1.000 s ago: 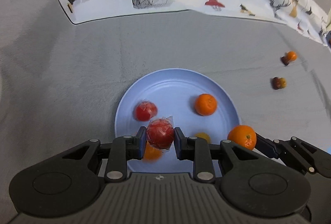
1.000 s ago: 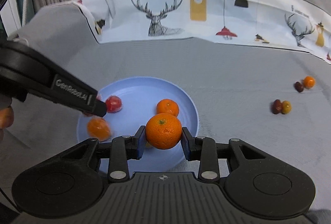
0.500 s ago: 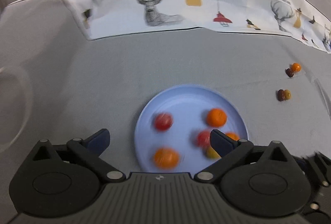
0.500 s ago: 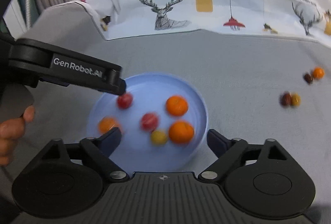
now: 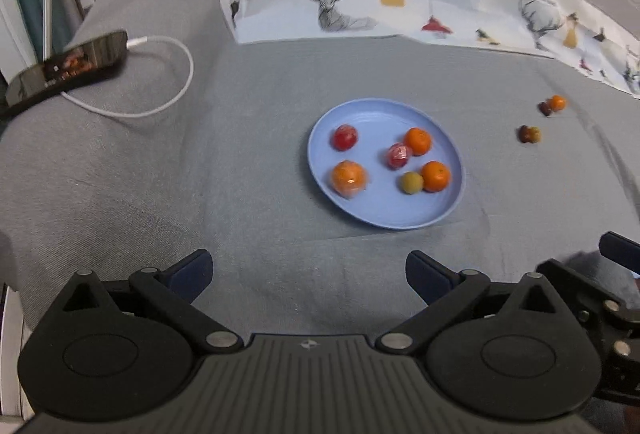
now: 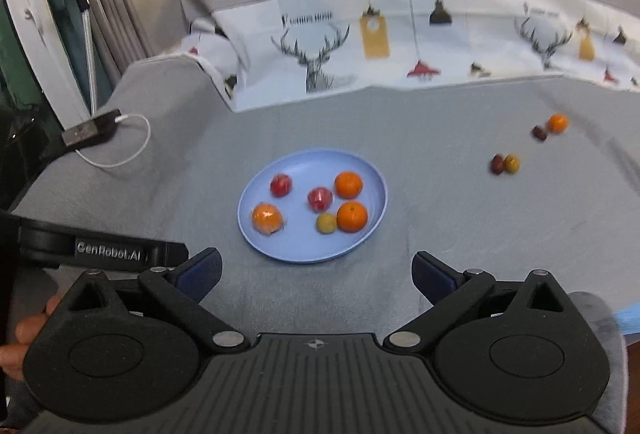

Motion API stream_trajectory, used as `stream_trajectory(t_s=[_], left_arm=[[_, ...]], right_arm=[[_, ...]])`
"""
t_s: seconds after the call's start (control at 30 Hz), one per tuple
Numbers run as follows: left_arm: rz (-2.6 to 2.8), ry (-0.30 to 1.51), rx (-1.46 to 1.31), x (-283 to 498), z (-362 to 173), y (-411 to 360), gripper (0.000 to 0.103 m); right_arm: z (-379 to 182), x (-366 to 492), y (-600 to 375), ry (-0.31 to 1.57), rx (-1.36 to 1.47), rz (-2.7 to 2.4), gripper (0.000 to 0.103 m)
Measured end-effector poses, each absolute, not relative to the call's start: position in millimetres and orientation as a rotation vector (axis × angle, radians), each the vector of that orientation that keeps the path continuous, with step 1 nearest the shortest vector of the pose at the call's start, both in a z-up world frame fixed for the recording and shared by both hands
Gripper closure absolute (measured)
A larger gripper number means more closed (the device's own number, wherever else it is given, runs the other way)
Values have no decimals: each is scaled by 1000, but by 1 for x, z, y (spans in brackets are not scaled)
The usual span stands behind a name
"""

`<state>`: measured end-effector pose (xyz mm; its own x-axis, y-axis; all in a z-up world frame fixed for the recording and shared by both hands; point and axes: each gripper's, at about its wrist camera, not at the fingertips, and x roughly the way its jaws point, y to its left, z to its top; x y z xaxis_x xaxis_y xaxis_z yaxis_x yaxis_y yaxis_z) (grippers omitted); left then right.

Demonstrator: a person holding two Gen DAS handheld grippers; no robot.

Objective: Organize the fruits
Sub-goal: 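Move both tools back toward the remaining red dates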

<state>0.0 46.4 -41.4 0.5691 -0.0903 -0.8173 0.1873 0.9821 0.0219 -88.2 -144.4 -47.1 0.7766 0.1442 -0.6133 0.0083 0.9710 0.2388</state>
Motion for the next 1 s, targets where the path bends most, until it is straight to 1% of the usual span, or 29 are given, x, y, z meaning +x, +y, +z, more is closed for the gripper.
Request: stream_trajectory(t_s=[0.4, 0.7, 1.0], left_arm=[[-219, 817, 127, -49, -3, 27, 0], [-220, 773, 118, -66, 9, 35, 0], [-233, 774, 120, -69, 10, 30, 0]], right_arm=[[-19, -136, -150, 551, 206, 28, 1], [-8, -153, -148, 505, 210, 15, 1], [-9, -155, -152, 498, 223, 8, 1]])
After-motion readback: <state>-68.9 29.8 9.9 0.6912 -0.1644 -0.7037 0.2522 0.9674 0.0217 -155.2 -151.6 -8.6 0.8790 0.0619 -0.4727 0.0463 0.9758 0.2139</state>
